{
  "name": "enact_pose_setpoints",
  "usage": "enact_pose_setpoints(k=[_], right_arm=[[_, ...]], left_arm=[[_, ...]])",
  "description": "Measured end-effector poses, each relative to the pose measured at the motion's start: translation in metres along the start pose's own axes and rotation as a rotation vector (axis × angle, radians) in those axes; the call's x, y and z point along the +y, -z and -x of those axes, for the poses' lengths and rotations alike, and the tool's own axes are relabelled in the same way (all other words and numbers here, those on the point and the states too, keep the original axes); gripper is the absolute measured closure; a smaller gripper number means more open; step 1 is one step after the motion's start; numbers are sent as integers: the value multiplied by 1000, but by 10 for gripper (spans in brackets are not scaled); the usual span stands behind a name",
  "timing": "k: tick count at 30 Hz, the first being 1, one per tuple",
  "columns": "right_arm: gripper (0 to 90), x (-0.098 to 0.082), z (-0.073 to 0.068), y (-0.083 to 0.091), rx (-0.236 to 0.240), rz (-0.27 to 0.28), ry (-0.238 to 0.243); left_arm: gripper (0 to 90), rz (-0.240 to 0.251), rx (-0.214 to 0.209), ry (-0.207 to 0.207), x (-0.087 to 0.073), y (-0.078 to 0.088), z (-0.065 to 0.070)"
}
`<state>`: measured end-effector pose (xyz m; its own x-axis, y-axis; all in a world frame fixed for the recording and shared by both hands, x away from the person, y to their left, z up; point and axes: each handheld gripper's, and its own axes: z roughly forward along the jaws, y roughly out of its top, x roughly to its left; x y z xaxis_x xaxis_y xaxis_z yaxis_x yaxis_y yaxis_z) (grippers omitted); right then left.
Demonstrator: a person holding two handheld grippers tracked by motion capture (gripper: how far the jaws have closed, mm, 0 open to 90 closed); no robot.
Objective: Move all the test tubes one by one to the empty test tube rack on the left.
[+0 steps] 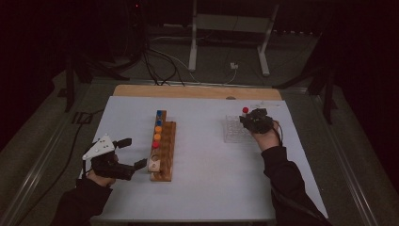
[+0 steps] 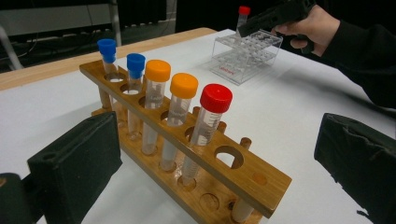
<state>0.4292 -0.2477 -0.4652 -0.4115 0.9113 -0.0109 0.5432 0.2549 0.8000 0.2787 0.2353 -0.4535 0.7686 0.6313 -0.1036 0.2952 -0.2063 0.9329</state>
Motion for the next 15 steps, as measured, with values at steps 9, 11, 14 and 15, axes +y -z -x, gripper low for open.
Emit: enact_pose_setpoints(k=[9, 11, 14, 15], right_arm=[[745, 9, 1, 13, 3, 41, 13], [746, 14, 1, 20, 4, 58, 20], [746, 23, -1, 34, 1, 85, 37], [746, 25, -2, 39, 4, 98, 45]], left_arm=[[13, -4, -7, 3, 3, 0, 0], [13, -2, -12, 8, 5, 0, 0], [13, -1, -21, 3, 9, 0, 3], [14, -2, -23, -4, 11, 0, 4]])
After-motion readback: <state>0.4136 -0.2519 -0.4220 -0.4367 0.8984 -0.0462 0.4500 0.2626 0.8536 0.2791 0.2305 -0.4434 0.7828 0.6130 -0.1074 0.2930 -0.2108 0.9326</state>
